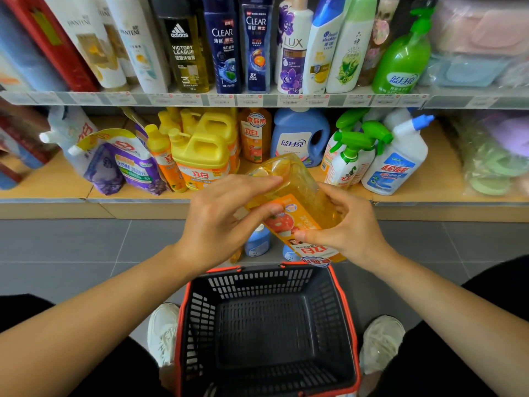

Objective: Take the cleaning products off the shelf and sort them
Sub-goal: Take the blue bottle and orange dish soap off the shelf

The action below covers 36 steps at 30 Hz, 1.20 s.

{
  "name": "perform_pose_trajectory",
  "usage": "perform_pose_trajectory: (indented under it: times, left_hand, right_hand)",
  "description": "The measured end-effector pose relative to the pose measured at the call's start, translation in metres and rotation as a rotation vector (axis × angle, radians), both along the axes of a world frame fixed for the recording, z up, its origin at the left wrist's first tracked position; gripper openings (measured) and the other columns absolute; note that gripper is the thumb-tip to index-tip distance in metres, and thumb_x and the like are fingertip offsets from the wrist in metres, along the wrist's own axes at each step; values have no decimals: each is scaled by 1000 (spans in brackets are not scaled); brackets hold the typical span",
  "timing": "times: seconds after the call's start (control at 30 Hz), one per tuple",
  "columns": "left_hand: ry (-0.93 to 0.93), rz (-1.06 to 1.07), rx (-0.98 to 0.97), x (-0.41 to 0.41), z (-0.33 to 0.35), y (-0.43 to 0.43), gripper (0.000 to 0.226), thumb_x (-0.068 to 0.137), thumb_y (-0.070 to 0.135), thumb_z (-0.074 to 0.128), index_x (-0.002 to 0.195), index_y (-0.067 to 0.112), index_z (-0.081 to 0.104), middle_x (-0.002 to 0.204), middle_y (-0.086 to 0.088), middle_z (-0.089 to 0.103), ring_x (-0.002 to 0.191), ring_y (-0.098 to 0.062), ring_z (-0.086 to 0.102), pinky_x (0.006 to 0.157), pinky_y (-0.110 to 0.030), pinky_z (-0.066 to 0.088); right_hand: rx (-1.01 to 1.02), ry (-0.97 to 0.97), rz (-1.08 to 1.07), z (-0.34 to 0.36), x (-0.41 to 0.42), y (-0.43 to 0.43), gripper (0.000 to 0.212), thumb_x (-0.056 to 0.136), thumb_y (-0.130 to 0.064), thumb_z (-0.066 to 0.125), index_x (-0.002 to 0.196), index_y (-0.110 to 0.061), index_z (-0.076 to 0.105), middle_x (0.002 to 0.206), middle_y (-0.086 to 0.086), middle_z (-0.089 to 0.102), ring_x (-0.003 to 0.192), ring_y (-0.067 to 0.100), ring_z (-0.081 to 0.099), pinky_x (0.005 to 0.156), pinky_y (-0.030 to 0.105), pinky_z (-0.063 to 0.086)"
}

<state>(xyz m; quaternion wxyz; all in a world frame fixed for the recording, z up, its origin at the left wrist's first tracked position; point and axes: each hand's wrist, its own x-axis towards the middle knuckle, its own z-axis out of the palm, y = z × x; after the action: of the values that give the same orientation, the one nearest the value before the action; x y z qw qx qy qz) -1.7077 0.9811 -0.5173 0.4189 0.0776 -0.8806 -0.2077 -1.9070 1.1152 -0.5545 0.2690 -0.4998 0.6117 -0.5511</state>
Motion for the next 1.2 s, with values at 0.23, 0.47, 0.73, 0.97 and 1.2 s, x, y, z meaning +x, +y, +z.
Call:
perform_pose_trajectory:
  times: [0.23,0.47,0.73,0.97,1.2]
  left_hand:
    - [-143,-83,6,-2,-2,-3,50,95,8,68,141,-3,52,147,-14,53,143,-27,46,114,-48,43]
    - [-23,-23,-98,0,-7,5,42,90,7,77,128,-6,63,132,-13,66,120,-19,66,99,-32,53]
    - [-199,-64,21,-4,3,2,51,100,18,64,146,3,49,154,-11,47,145,-23,43,113,-46,41]
    - [-219,52,-10,2,4,-13,43,96,31,66,132,6,65,130,-8,68,126,-22,61,99,-47,51]
    - [-47,48,432,-1,0,-18,29,86,28,75,108,10,76,114,-1,73,116,-16,66,93,-48,56]
  right_hand:
    - [-14,39,-18,4,2,-1,66,57,-32,97,117,-39,69,109,-13,75,101,6,71,85,19,55]
    - [2,-6,-13,5,2,1,74,51,-34,98,117,-45,67,114,-17,73,106,3,69,85,15,53]
    - [12,-150,65,4,5,-1,64,60,-33,95,119,-35,69,114,-4,75,103,14,72,82,23,57]
    - [54,-391,80,-8,4,-2,64,61,-31,95,119,-22,70,116,9,74,104,31,72,83,39,59]
    - [96,-539,100,-13,7,-4,51,66,-6,88,113,-19,73,113,13,75,101,30,73,79,35,59]
